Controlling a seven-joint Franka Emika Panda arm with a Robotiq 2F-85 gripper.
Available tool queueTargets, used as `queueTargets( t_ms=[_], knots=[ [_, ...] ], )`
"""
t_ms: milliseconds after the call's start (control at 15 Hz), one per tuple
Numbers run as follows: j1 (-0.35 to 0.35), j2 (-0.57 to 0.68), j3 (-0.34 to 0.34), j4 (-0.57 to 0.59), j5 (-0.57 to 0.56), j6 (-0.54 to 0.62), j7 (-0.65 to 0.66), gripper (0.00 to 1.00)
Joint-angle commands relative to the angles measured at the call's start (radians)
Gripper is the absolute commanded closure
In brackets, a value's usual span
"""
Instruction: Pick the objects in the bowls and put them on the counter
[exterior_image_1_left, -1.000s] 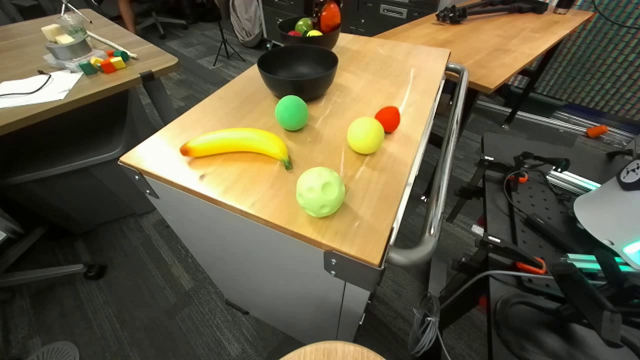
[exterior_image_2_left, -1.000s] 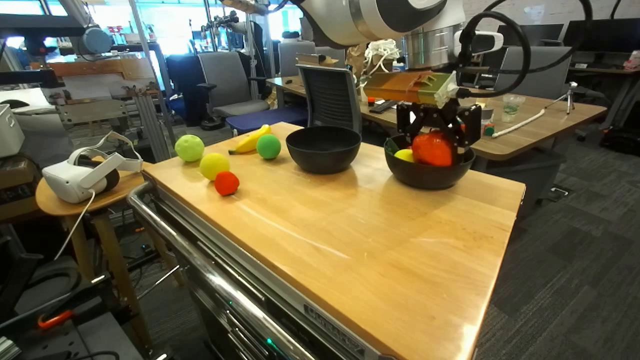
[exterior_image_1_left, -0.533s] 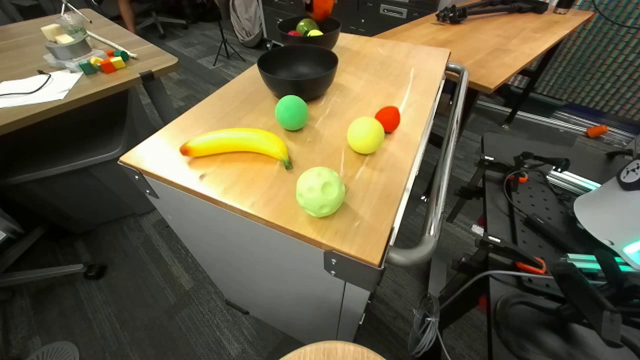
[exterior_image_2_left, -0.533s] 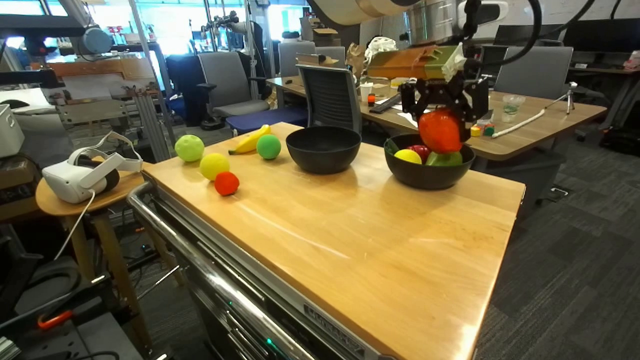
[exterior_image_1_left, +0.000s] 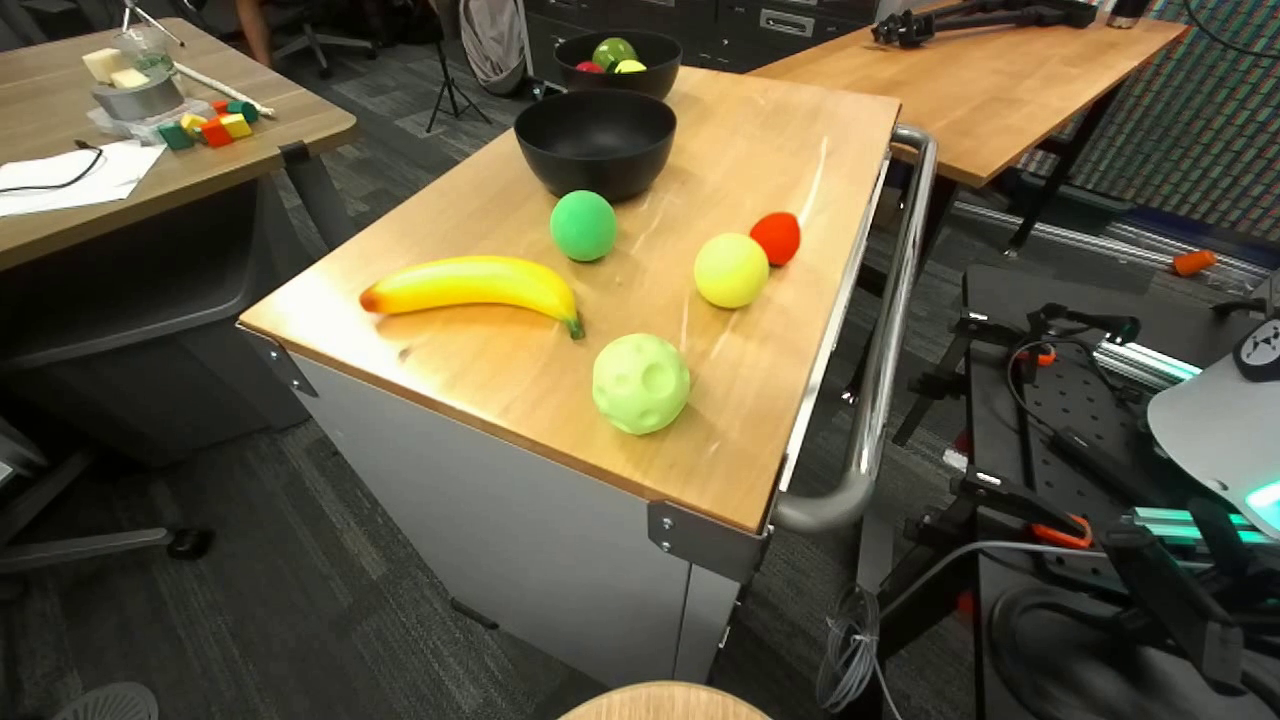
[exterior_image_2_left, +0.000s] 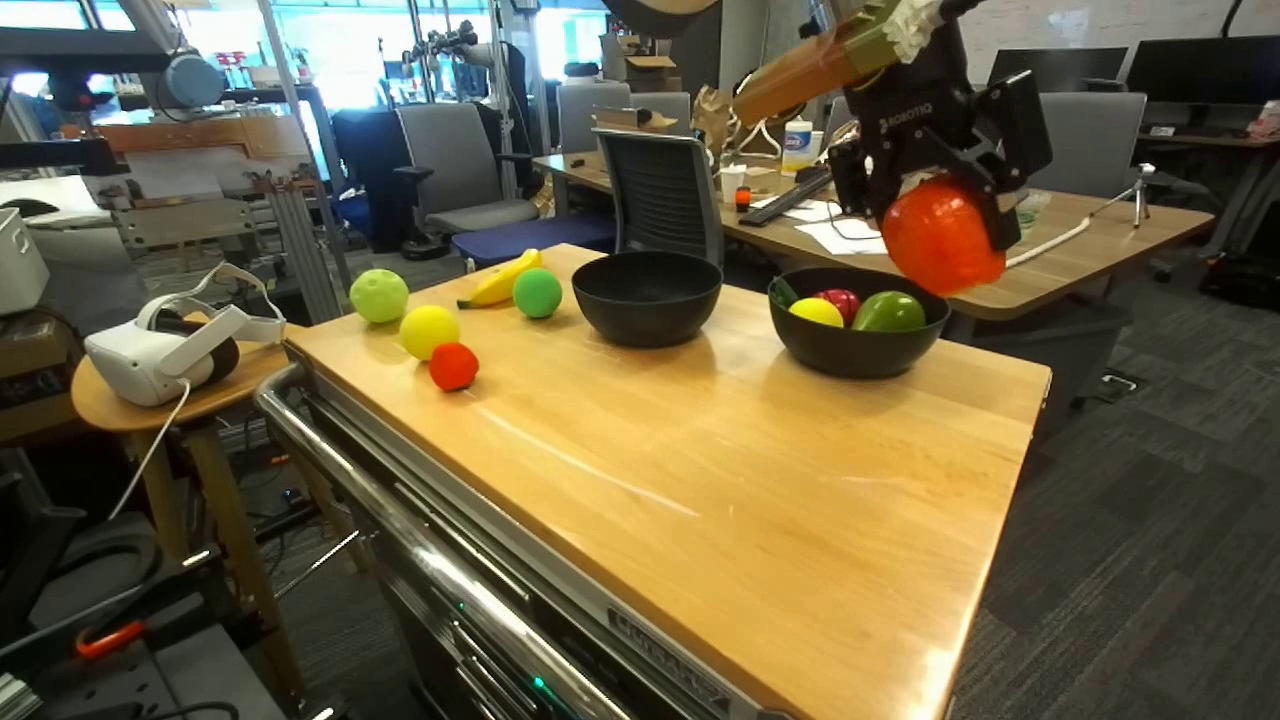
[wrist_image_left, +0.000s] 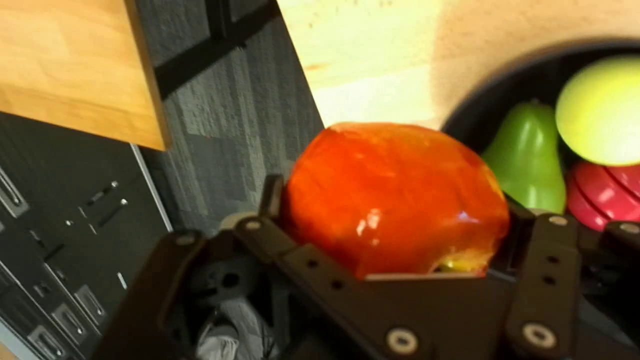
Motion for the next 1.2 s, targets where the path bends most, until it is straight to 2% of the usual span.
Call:
queueTargets(
  t_ms=[0,333,733,867,1133],
  knots=[
    [0.039,-0.049,-0.015,-0.111,-0.074,-0.111,0.110,0.40],
    [0.045,-0.038,0.029,-0.180,-0.044,-0.209,0.127,0.40],
    [0.042,-0.036,0.048,-0.214,-0.034,-0.245,0.148,0.40],
    [0.041,-0.038,0.049,-0.225,-0.031,-0.246,0.150,0.04],
    [0.038,-0.045,0.050,-0.243,-0.021,-0.244,0.150,0.00]
  ],
)
